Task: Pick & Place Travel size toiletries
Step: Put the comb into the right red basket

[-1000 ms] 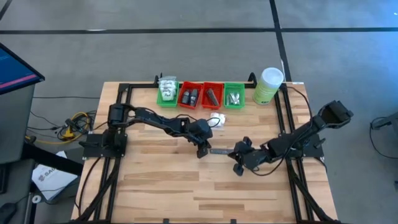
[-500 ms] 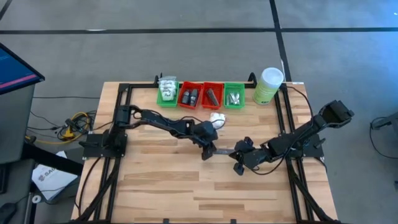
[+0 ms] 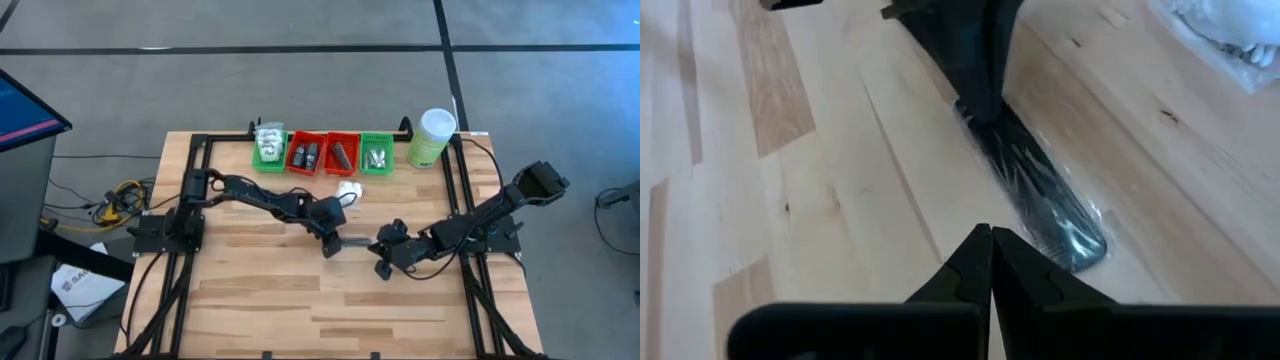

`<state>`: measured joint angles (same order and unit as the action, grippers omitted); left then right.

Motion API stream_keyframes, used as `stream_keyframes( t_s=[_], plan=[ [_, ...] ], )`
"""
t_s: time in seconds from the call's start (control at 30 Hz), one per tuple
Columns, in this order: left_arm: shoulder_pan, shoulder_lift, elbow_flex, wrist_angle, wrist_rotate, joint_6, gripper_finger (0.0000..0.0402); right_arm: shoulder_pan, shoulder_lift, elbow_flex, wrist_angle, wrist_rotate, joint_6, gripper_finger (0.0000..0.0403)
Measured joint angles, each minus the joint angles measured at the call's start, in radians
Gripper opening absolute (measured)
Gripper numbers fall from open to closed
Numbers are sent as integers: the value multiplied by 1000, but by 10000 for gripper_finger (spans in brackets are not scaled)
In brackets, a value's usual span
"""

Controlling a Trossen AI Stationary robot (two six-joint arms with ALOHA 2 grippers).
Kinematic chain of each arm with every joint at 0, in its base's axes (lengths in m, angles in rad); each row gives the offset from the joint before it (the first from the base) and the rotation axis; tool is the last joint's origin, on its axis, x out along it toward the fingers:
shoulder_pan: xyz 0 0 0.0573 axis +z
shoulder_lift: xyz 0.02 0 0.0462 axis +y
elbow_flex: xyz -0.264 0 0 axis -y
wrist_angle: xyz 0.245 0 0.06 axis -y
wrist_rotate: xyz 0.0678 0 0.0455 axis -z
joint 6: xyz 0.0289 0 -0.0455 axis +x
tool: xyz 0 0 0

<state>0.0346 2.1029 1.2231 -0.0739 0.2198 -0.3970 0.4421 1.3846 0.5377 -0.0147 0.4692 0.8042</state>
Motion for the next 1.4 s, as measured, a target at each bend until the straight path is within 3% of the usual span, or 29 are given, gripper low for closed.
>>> stream_keyframes(
  t_s=[0.3,0.5,0.67,0.8,1.1,1.4],
  plan=[
    [-97,-192,-135,-9,-209,-83,1,-39,0,0,8,-8,-1,0],
    [-98,-259,-221,65,-225,-83,1,-125,3,0,105,-268,-148,0],
    [-92,-233,-263,80,-213,-81,1,-186,3,2,162,-300,-286,3],
    [-91,-228,-275,113,-214,-77,1,-236,13,2,158,-304,-337,41],
    [-87,-236,-279,145,-221,-77,1,-253,29,2,168,-331,-347,179],
    [-67,-236,-278,153,-220,-53,1,-222,30,2,173,-338,-488,212]
  ],
)
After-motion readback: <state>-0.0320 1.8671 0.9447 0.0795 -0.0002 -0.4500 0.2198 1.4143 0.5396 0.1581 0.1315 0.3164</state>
